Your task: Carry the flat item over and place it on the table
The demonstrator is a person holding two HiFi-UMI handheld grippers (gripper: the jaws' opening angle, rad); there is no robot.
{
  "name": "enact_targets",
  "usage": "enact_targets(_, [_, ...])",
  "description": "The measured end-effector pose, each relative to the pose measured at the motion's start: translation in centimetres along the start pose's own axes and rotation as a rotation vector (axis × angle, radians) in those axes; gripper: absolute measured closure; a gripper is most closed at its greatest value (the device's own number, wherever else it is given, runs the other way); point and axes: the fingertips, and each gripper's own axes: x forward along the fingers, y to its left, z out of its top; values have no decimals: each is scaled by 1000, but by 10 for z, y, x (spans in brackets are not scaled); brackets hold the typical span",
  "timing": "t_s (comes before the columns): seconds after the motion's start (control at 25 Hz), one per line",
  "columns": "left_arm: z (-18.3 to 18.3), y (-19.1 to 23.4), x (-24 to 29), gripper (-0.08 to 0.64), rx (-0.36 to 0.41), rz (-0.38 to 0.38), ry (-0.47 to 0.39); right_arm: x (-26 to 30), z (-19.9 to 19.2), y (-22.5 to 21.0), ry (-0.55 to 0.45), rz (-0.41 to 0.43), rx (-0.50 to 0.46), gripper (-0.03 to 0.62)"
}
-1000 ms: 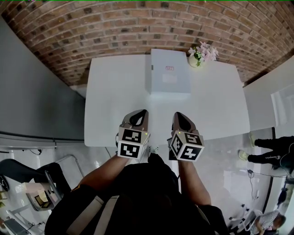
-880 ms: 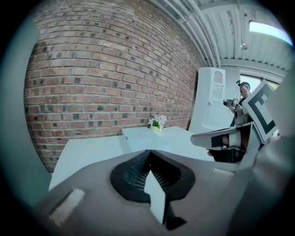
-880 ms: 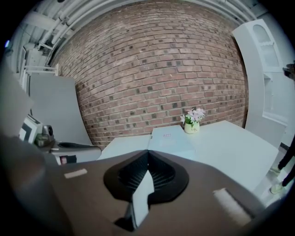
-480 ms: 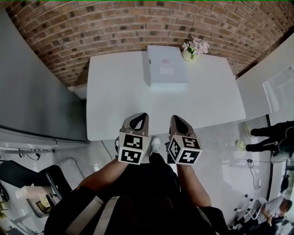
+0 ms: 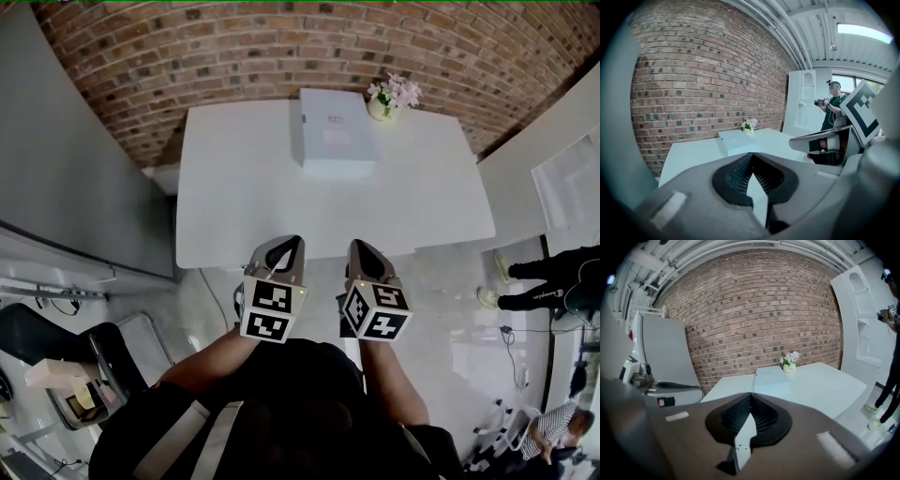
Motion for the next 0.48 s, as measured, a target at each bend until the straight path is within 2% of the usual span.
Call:
enact_targets(0.2, [-11,-33,-10,555,-9,33,4,-29,-13,-15,-5,29,-5,591])
enact_targets(0.48, [-30,-106,-40,555,-37,72,5,-91,-38,-43,-8,81,-29,591])
